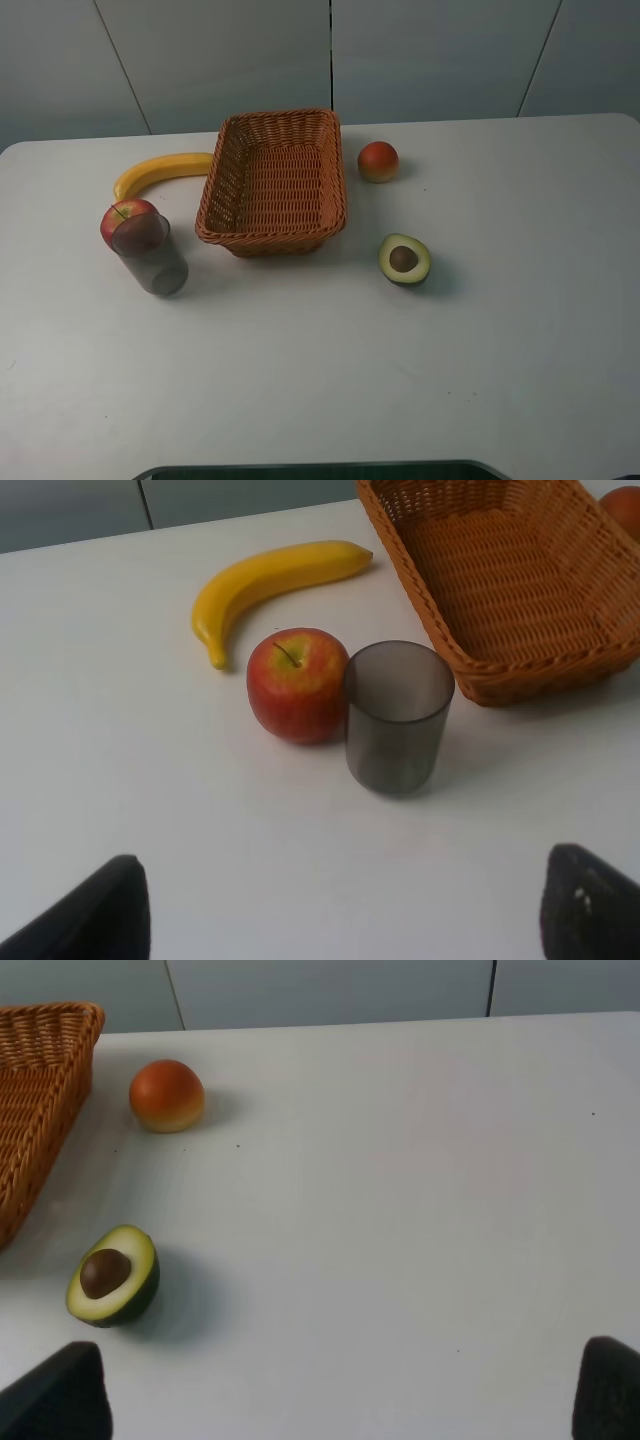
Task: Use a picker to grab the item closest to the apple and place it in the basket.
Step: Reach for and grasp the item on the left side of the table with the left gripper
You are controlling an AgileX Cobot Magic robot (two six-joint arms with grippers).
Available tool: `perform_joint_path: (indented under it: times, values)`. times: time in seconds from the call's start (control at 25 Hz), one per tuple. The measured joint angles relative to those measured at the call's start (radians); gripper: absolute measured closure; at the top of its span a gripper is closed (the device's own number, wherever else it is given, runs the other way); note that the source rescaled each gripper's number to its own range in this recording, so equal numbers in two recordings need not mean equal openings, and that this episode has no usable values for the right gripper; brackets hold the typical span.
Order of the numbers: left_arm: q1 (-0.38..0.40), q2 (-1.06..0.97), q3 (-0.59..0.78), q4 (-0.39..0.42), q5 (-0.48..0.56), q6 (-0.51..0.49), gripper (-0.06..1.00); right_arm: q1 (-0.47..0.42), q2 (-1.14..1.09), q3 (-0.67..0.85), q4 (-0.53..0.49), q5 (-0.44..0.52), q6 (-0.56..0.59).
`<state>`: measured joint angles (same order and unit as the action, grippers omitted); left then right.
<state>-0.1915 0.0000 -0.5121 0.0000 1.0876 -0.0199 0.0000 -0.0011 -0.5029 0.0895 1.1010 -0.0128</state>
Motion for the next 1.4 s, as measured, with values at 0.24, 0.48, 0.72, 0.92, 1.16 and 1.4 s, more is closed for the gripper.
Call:
perform_joint_path:
  times: [0.24,0.48,0.72,0.92,1.16,1.4]
  values:
    - [0.000,0.000,0.000,0.000,0.000,0.000,-0.06,0.000,0.000,0.000,0.000,0.000,0.000]
    - [0.000,0.000,0.000,0.000,0.000,0.000,-0.06,0.000,0.000,0.000,0.000,0.000,0.000]
    - [0.000,0.000,0.000,0.000,0.000,0.000,-0.06,0.000,0.000,0.000,0.000,0.000,0.000]
    - [0.000,0.000,0.000,0.000,0.000,0.000,-0.06,0.000,0.000,0.000,0.000,0.000,0.000]
    - [0.000,0.000,0.000,0.009,0.000,0.000,-0.06,0.000,0.000,0.000,0.000,0.000,0.000]
    - [0.000,0.000,0.000,0.012,0.000,0.000,-0.06,0.000,0.000,0.000,0.000,0.000,0.000]
